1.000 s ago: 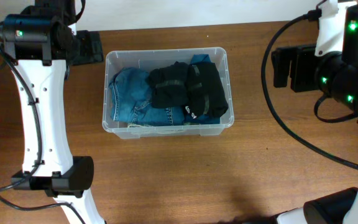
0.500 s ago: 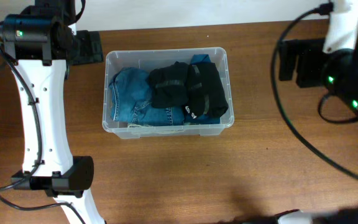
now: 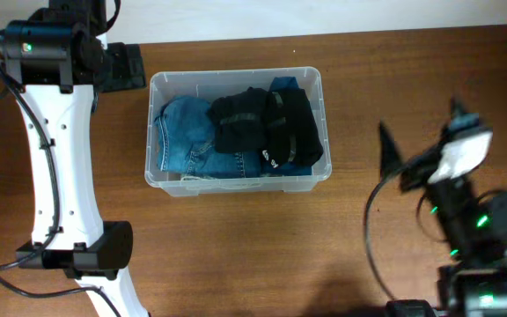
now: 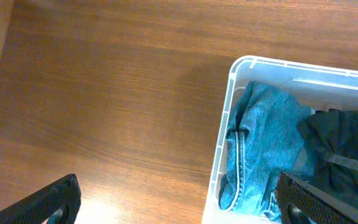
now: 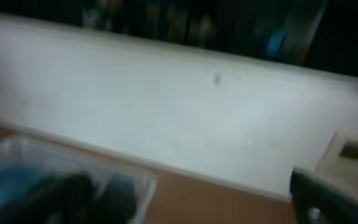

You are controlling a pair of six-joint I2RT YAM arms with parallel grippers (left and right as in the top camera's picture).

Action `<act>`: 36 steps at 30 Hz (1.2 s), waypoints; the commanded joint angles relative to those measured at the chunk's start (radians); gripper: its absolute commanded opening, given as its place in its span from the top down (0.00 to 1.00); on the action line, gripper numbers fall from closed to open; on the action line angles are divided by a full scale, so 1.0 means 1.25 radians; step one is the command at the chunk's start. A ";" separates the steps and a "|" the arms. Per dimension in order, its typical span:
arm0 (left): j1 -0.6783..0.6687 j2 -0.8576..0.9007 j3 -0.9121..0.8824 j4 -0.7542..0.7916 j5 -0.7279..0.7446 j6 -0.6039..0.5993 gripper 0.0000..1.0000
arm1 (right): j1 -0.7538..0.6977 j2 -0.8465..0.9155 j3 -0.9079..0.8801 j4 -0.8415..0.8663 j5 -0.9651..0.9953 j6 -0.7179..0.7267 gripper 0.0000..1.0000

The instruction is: Pack container

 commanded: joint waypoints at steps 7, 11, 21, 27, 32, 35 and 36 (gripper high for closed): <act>0.005 -0.007 0.007 0.001 -0.008 0.005 0.00 | 0.015 -0.288 -0.391 0.161 -0.019 -0.015 0.02; 0.005 -0.007 0.007 0.001 -0.008 0.005 0.00 | 0.016 -0.350 -0.473 0.166 -0.013 -0.015 0.02; 0.005 -0.007 0.007 0.001 -0.008 0.005 0.00 | 0.016 -0.430 -0.588 0.117 0.133 -0.015 0.02; 0.005 -0.007 0.007 0.001 -0.008 0.005 0.00 | 0.014 -0.482 -0.588 0.016 0.135 -0.014 0.02; 0.005 -0.007 0.007 0.001 -0.008 0.005 0.00 | 0.014 -0.481 -0.588 0.016 0.138 -0.015 0.02; 0.005 -0.007 0.007 0.001 -0.008 0.005 0.00 | 0.014 -0.481 -0.588 0.016 0.138 -0.015 0.01; 0.005 -0.007 0.007 0.001 -0.008 0.005 0.00 | 0.014 -0.481 -0.588 0.016 0.138 -0.015 0.02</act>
